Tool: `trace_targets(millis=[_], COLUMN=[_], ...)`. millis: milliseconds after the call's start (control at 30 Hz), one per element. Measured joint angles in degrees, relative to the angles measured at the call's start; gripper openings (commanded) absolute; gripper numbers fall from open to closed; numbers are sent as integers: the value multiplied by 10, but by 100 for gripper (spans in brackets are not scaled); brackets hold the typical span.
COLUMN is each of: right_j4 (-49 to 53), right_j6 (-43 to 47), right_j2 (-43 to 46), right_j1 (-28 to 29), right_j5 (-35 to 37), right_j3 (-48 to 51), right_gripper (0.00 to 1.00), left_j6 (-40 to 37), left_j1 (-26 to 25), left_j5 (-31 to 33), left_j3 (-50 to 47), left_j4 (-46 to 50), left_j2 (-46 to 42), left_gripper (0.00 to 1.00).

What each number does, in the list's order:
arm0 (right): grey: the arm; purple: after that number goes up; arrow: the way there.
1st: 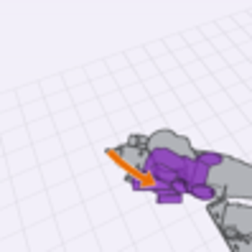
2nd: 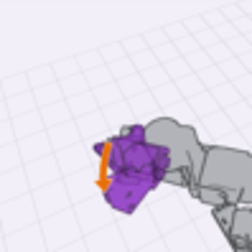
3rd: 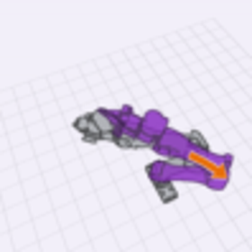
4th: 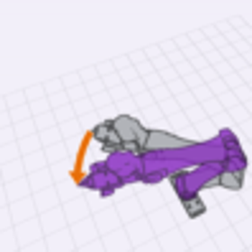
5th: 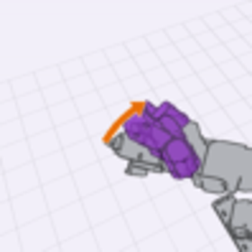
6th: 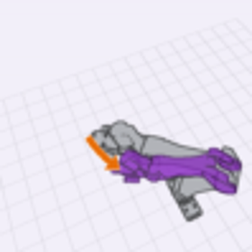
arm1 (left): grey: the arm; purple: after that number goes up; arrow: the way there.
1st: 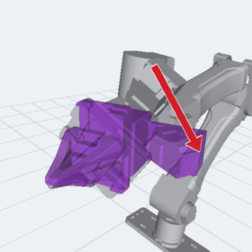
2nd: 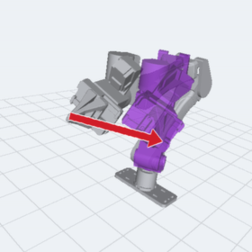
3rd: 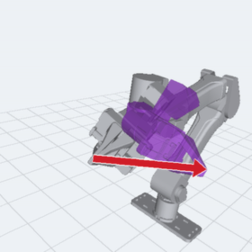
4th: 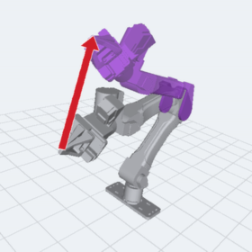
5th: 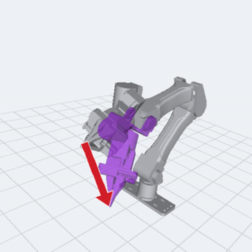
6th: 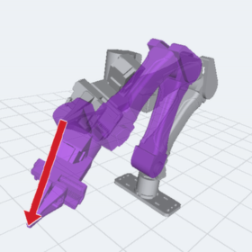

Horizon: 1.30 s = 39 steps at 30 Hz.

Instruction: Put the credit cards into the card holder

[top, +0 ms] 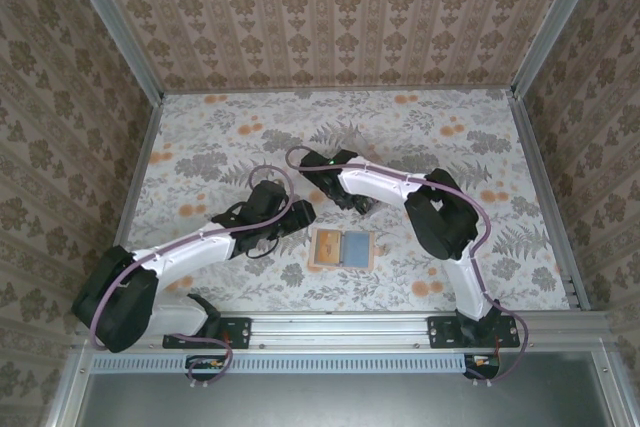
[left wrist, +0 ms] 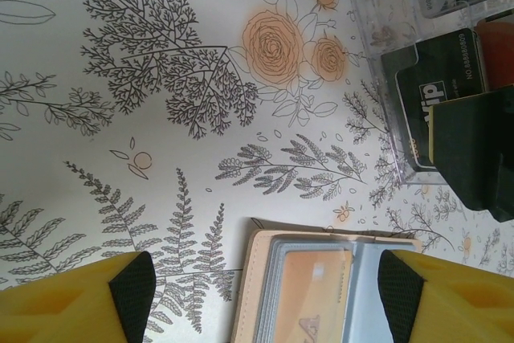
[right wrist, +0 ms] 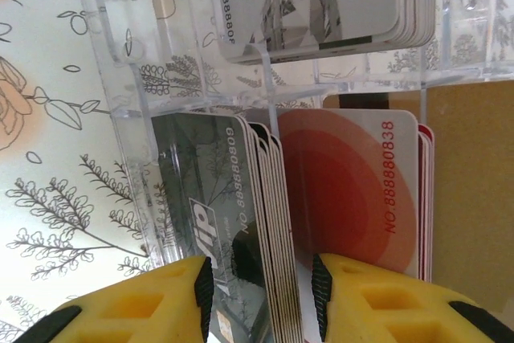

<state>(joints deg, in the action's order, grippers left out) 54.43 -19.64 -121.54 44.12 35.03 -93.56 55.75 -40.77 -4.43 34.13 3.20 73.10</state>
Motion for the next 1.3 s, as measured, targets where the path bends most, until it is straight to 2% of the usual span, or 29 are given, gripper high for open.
trace_targets(millis=[300,800,1133,1300], right_j4=[0,0,0,0], right_j6=[0,0,0,0], right_j2=[-4,-4,-3,-3], right_j1=[6,6,7,7], right_j5=[37,57,68,69], right_j3=[0,0,0,0], right_gripper=[41,40,39,35], left_j6=[0,2,2,2], left_j1=[2,7,7,7], left_j5=[3,4,4,4], left_j3=[-8,-9,-13,-13], left_j4=[4,7,8,8], left_j2=[-9,-10,-14,-15], left_gripper=[76,76,77,77])
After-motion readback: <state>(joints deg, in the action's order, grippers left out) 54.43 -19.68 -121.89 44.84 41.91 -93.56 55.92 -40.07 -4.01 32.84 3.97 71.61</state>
